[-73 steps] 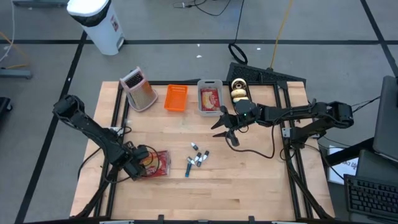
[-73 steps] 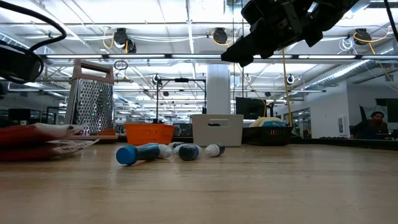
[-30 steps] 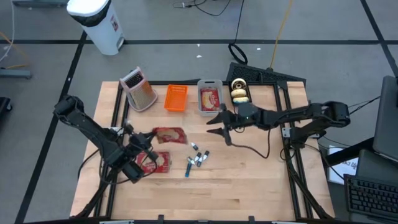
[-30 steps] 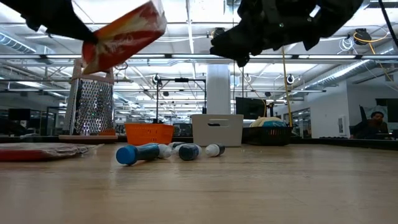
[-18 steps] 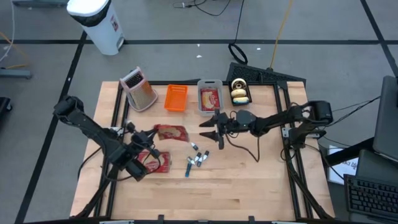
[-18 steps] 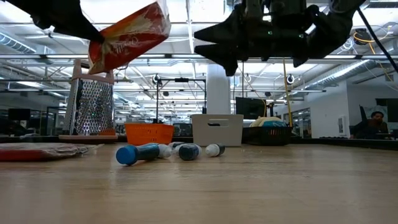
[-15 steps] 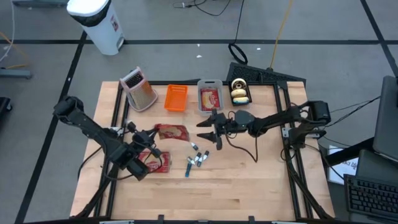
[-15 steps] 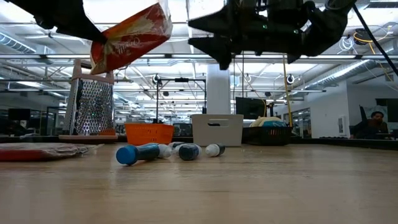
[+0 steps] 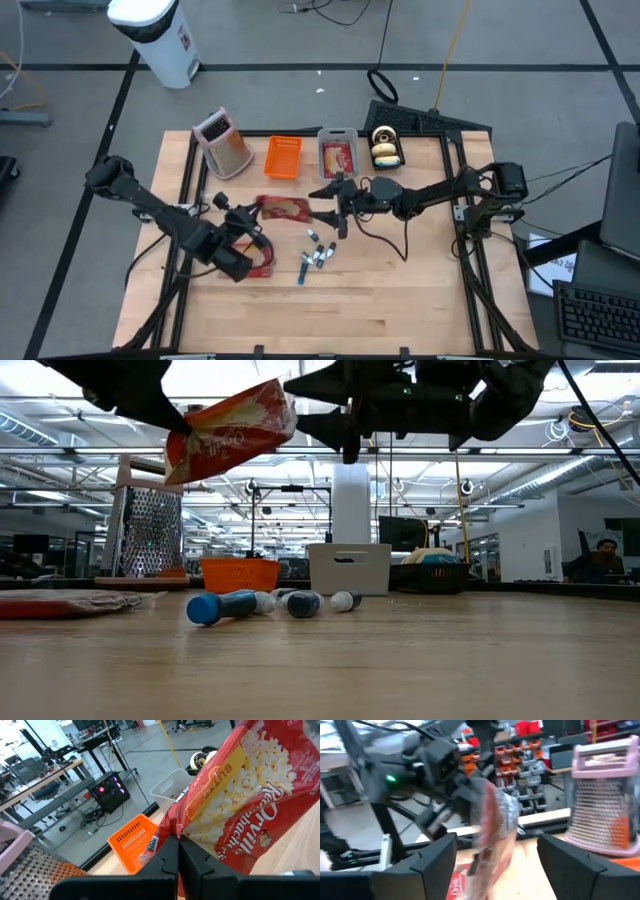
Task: Pick & Place Food Item
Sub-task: Put the red popcorn package into the gray bin
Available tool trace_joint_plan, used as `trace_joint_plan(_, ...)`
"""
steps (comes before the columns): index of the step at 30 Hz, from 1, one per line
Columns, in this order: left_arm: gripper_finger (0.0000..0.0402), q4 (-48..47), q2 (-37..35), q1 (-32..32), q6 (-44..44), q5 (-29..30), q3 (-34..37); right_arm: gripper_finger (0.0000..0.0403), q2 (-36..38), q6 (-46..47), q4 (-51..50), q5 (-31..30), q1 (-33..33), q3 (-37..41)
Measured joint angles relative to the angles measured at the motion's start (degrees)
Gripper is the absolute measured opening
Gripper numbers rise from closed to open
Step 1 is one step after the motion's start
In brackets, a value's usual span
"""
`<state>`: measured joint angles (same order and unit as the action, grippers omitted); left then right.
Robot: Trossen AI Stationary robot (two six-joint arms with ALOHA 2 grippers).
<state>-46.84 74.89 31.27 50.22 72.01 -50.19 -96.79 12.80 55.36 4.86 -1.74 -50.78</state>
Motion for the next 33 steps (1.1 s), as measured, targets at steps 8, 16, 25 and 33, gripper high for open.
trace_joint_plan(8,0.0000,11.04,0.00,-2.30,-13.62,-0.31,0.00,0.0258,-0.04,0.00,-1.90,-0.39,0.13,0.00)
trace_joint_plan(16,0.0000,11.49,0.00,-3.57,-15.46,-1.59,0.00,0.0223,-0.04,0.00,-4.95,-0.39,0.13,0.00)
trace_joint_plan(25,0.0000,11.49,0.00,-3.61,-15.25,-2.07,0.00,0.0110,-0.04,0.00,-5.50,-0.36,0.52,0.00)
trace_joint_plan(33,0.0006,11.42,-0.02,-3.61,-14.94,-4.86,0.00,0.0012,-0.04,-1.40,-6.85,-0.47,0.68,0.02)
